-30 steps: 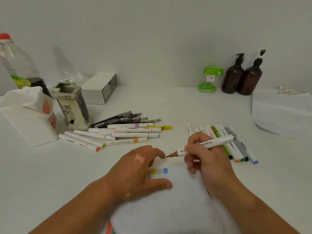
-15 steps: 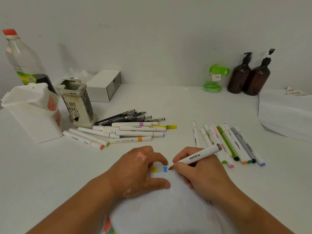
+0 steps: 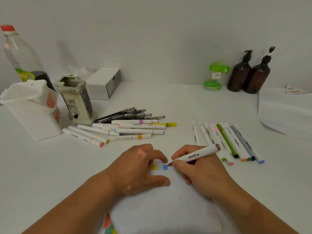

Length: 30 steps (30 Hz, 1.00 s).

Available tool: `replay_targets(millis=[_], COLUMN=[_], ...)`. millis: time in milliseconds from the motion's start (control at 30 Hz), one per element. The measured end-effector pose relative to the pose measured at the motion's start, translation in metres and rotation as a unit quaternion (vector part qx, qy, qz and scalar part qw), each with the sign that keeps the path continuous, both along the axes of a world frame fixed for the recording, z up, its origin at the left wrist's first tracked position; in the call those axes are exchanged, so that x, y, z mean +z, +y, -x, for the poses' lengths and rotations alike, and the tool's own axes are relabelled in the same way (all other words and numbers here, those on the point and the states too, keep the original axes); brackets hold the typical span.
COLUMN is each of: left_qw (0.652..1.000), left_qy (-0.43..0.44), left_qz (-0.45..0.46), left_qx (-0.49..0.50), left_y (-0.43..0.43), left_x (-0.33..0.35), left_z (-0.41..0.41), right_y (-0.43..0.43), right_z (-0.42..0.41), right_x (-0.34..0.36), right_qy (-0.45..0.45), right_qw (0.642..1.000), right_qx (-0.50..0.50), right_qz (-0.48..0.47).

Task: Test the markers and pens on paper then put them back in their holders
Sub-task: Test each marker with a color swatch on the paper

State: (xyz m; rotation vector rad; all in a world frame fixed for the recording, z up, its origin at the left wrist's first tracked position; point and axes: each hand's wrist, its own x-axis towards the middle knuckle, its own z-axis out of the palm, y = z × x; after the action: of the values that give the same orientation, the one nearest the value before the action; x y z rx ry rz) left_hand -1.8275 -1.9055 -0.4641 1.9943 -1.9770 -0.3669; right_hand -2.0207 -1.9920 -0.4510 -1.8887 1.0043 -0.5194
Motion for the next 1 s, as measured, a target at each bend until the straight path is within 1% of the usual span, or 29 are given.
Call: replay_targets(millis=[67,200,500,600,900,933,1000], left_qw=[1.0,1.0,1.0,1.0,1.0,1.0,1.0], left_qy=[-0.001,-0.002,-0.006,-0.005,-0.011,-0.013,-0.01], left_qz=[0.002,0.0,0.0,-0.002,0.002,0.001,0.005], left_qx=[0.0,0.001,0.001,0.002,0.001,0.0,0.002], left_y=[0.0001,-0.0001,-0.0002,-0.0004,-0.0004,-0.0002,0.0007], left_x=[-0.0001,0.0003,0.0005,0.0009,0.0002,0.0002,0.001], left_z=[-0.0001,0.0,0.0003,0.0006,0.0002,0.0002,0.0001], right_y=[-0.0001,0.0,-0.0002,-0.001,-0.0018,-0.0016,-0.0025], right_z=[-0.0001,0.0007,0.0,0.0001,0.0004,0.0006,0.0013], right_x=[0.0004,0.001,0.001,0.0005,-0.001,-0.0006,0.0002], right_qy=[0.011,-0.002,0.013,0.006,0.008,0.001,-0.048], right_qw=[1.0,1.0,1.0,1.0,1.0,1.0,0.998], right_qx=[0.007,-0.002,0.002,-0.012,-0.007,-0.01,-0.031], right_qz=[-0.003,-0.003,0.002,0.003,0.007,0.004,-0.024])
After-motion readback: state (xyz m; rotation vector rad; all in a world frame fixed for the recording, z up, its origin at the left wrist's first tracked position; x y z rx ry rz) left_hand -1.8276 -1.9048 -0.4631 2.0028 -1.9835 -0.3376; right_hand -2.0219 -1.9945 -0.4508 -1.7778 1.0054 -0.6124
